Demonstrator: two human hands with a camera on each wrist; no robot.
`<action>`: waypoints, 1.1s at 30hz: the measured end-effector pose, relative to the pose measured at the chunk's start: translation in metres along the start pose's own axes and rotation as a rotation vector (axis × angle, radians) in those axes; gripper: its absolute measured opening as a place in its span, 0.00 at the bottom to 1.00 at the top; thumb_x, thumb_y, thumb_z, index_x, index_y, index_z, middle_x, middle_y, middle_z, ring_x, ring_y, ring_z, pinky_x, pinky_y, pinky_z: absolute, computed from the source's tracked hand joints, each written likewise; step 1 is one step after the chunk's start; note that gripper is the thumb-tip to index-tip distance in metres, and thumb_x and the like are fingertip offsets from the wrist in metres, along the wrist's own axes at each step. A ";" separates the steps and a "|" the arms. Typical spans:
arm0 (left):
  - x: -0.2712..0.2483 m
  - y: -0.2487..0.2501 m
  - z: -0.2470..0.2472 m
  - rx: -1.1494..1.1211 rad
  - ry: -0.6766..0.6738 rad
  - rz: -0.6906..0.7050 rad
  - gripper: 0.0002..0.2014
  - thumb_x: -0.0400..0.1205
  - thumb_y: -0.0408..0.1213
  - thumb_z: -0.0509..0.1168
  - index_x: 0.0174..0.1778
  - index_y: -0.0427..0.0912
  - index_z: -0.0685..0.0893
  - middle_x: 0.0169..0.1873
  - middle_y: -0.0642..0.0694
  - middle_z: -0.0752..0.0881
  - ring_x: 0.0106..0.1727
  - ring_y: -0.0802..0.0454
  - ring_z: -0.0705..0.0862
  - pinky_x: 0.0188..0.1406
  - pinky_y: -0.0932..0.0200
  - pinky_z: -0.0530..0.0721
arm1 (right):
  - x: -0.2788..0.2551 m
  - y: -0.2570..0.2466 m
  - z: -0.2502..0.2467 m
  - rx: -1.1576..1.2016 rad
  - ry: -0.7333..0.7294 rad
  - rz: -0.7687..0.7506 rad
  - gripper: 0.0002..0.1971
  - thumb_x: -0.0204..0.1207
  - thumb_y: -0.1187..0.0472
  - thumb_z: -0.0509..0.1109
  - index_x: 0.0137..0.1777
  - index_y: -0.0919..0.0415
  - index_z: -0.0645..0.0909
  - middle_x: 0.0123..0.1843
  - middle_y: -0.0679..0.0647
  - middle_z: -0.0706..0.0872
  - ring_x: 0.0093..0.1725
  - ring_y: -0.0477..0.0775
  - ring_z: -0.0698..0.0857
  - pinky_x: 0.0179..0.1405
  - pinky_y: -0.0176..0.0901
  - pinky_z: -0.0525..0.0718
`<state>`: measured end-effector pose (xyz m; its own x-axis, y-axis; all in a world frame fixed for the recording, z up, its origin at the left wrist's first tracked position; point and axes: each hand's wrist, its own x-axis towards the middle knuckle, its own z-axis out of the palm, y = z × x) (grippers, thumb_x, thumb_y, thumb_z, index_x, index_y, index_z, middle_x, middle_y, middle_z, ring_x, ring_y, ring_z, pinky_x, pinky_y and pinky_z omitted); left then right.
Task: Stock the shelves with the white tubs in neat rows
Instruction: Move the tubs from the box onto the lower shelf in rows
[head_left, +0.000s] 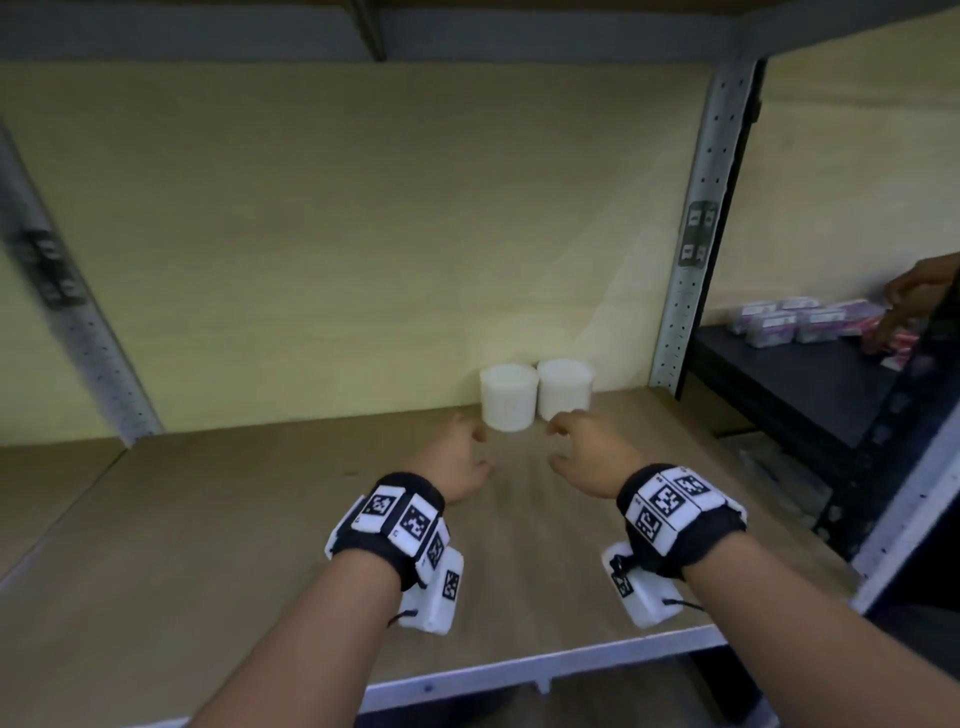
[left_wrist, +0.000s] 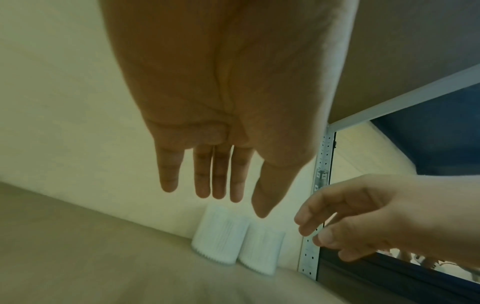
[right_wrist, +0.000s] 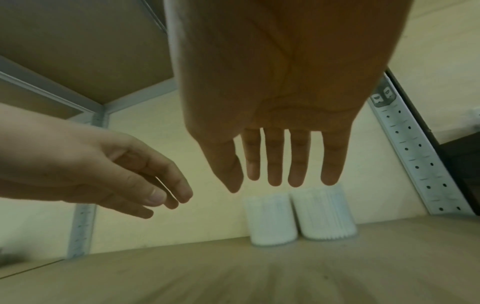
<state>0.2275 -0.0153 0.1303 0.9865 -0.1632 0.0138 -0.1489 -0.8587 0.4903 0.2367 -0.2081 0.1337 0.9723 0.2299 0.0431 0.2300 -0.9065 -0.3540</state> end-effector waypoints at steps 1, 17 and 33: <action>-0.014 -0.001 -0.001 0.012 0.004 -0.009 0.20 0.81 0.39 0.65 0.69 0.41 0.75 0.70 0.44 0.74 0.68 0.46 0.77 0.65 0.57 0.74 | -0.011 -0.007 0.001 0.011 -0.004 -0.005 0.22 0.77 0.57 0.67 0.72 0.57 0.74 0.70 0.56 0.78 0.68 0.56 0.78 0.67 0.49 0.79; -0.207 -0.052 0.010 -0.035 -0.050 -0.115 0.22 0.78 0.43 0.69 0.68 0.45 0.77 0.64 0.48 0.79 0.62 0.50 0.80 0.59 0.60 0.78 | -0.160 -0.096 0.066 0.040 -0.182 -0.091 0.21 0.77 0.56 0.69 0.70 0.54 0.75 0.68 0.53 0.79 0.66 0.54 0.80 0.65 0.45 0.77; -0.244 -0.125 0.148 0.065 -0.430 -0.359 0.26 0.69 0.41 0.73 0.63 0.46 0.80 0.63 0.41 0.83 0.60 0.41 0.84 0.60 0.50 0.84 | -0.187 -0.073 0.229 -0.005 -0.598 -0.030 0.17 0.75 0.60 0.70 0.63 0.58 0.79 0.55 0.54 0.82 0.56 0.57 0.83 0.56 0.45 0.81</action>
<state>-0.0052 0.0597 -0.0630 0.8612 -0.0268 -0.5076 0.1738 -0.9229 0.3436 0.0283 -0.1037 -0.0623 0.7732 0.4135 -0.4809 0.2587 -0.8979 -0.3562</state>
